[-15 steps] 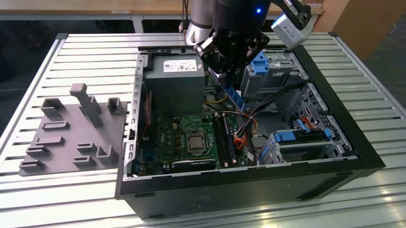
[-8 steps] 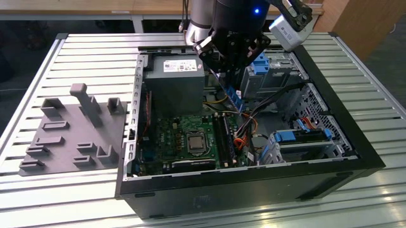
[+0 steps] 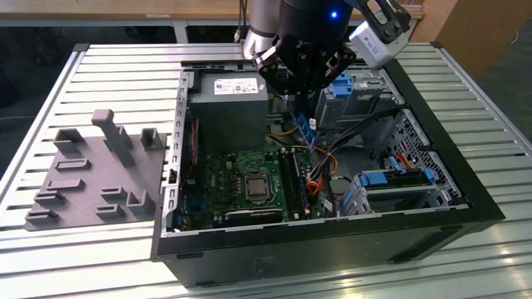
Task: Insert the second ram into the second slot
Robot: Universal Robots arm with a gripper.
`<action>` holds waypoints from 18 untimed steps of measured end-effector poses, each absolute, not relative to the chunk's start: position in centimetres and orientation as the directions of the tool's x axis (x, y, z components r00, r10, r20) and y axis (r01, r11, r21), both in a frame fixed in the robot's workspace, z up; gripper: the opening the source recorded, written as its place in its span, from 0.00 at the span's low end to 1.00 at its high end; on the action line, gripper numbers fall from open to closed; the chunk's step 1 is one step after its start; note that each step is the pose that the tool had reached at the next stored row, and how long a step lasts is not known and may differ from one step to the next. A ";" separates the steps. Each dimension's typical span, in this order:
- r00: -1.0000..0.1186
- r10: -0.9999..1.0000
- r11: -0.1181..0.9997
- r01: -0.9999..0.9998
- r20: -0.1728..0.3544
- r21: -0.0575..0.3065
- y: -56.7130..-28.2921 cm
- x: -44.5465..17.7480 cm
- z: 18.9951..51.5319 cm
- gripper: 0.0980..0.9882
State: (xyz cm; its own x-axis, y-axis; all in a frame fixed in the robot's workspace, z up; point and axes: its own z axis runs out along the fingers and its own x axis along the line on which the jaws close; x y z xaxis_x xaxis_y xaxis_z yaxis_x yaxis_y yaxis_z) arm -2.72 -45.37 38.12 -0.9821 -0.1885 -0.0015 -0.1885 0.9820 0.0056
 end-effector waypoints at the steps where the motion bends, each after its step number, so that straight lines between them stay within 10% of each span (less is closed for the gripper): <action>1: -0.984 -0.180 0.984 -0.180 -0.001 0.005 -45.4 -2.7 38.1 0.04; 18: -1.000 -0.018 1.000 -0.018 -0.001 0.001 -45.4 -2.7 38.1 0.04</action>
State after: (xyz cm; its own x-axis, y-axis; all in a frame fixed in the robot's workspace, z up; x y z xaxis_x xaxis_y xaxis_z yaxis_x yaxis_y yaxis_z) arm -2.72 -45.37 38.11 -0.9998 -0.0181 -0.0010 -0.0181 0.9998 0.0005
